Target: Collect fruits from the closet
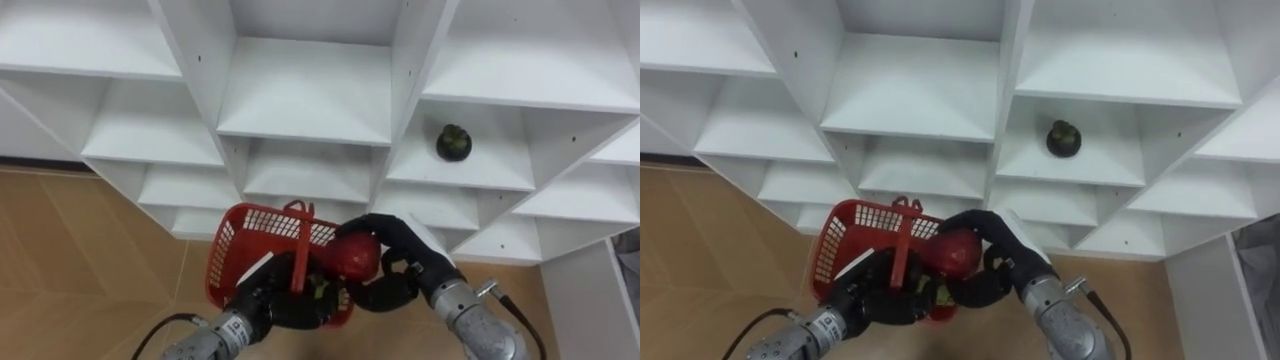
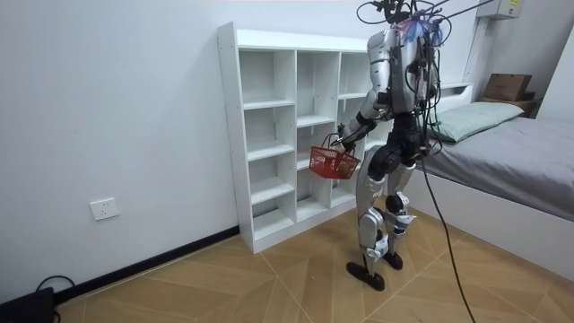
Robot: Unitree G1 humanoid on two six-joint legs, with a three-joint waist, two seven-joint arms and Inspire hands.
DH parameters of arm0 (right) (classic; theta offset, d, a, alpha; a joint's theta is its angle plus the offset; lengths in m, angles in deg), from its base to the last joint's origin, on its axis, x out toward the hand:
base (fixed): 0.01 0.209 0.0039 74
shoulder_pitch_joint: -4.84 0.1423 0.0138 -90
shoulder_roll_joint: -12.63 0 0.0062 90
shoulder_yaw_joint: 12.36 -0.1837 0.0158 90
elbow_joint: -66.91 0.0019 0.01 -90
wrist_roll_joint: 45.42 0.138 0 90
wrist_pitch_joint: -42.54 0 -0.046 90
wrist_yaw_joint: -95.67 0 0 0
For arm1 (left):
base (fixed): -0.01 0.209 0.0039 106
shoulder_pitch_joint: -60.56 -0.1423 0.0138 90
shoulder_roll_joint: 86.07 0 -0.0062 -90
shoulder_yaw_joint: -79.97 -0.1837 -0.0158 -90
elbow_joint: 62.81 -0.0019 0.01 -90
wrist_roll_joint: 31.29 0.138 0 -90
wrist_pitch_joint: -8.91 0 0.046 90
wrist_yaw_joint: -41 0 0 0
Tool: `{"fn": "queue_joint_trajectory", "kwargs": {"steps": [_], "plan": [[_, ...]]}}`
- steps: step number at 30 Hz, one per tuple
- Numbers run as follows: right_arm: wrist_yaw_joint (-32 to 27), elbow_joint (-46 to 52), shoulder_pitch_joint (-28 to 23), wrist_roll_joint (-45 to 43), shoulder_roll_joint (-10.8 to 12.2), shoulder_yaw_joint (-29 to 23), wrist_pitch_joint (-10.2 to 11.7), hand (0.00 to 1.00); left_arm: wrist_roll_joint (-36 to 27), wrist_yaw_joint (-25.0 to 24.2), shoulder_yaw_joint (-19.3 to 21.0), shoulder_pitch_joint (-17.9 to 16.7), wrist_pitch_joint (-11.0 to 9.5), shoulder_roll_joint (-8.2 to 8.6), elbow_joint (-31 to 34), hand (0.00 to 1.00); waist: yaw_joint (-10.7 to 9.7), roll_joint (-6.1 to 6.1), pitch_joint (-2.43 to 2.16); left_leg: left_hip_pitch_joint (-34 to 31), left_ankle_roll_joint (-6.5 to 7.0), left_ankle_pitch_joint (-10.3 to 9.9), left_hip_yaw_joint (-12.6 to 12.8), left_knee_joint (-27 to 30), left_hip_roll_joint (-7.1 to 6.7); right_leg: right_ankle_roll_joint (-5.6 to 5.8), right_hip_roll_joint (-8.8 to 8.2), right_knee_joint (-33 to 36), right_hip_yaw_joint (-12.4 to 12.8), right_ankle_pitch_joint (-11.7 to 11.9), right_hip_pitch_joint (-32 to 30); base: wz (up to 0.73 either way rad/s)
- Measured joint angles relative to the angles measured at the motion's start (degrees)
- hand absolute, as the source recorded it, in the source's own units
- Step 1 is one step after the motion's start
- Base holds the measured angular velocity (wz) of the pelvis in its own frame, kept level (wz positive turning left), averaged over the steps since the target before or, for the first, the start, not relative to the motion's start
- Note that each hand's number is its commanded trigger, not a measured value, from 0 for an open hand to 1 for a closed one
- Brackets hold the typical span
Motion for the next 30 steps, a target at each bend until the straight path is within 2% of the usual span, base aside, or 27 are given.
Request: {"fn": "queue_joint_trajectory", "kwargs": {"steps": [2, 3, 4, 5, 6, 14, 22, 30], "plan": [[-0.2, 0.0, 0.0, 0.8, -0.4, 0.0, -0.1, 1.00, -1.7, -1.0, -0.6, 0.0, 0.2, -0.19, 0.8, 1.00, 0.0, 0.00, 0.00, 0.0, 0.00, 0.0, 0.0, 0.0, -0.04, -0.01, -0.09, 0.2, 0.0, 0.0, -0.1, -0.02], [-0.1, 0.0, 0.1, 1.1, -0.6, 0.0, -0.2, 0.72, -2.0, -1.8, -0.8, 0.0, 0.2, -0.24, 1.2, 1.00, 0.0, 0.00, 0.00, 0.0, 0.01, 0.0, 0.0, 0.0, -0.06, -0.01, -0.12, 0.2, 0.0, 0.0, -0.1, 0.00], [-0.2, 0.0, 0.2, 1.1, -0.6, -0.1, -0.4, 0.57, -2.1, -2.7, -0.8, 0.0, 0.2, -0.24, 1.5, 1.00, 0.0, 0.00, 0.00, 0.0, 0.01, 0.0, 0.1, 0.0, -0.06, -0.01, -0.14, 0.2, 0.0, 0.0, -0.1, 0.00], [-0.2, 0.0, 0.3, 1.1, -0.6, -0.1, -0.4, 0.47, -2.1, -3.2, -0.8, 0.0, 0.2, -0.25, 1.5, 1.00, 0.0, 0.00, 0.00, 0.0, 0.01, 0.0, 0.1, 0.0, -0.06, -0.01, -0.14, 0.2, 0.0, 0.0, -0.1, 0.00], [-0.2, 0.0, 0.4, 1.1, -0.6, -0.1, -0.4, 0.00, -2.1, -3.9, -0.8, 0.0, 0.2, -0.25, 1.6, 1.00, 0.0, 0.00, 0.00, 0.0, 0.01, 0.0, 0.1, 0.0, -0.05, -0.02, -0.14, 0.3, 0.0, 0.0, -0.1, 0.00], [-0.3, 0.0, 0.4, 1.1, -1.2, 0.3, -0.4, 0.00, -2.9, -5.6, -1.6, 0.0, 0.4, -0.52, 2.4, 1.00, 0.0, 0.03, -0.02, 0.1, 0.02, 0.0, 0.1, 0.2, -0.04, -0.04, -0.14, 0.4, 0.0, 0.0, 0.0, 0.00], [0.8, 0.0, 0.4, 1.2, -2.1, 2.3, -0.4, 0.00, -5.9, -6.6, -4.3, 0.0, 0.4, -1.83, 5.5, 1.00, -0.1, -0.01, 0.00, 0.3, 0.03, 0.0, 0.1, 0.0, -0.09, -0.06, -0.19, 0.4, 0.1, -0.1, -0.1, 0.00], [1.4, 0.0, 0.5, 1.2, -2.9, 3.4, -0.4, 0.00, -6.3, -6.6, -4.8, 0.0, 0.4, -1.91, 5.6, 1.00, -0.1, -0.16, 0.09, 0.2, 0.03, 0.0, 0.1, -0.1, -0.12, -0.04, -0.21, 0.4, 0.1, -0.1, -0.1, 0.00]]}}
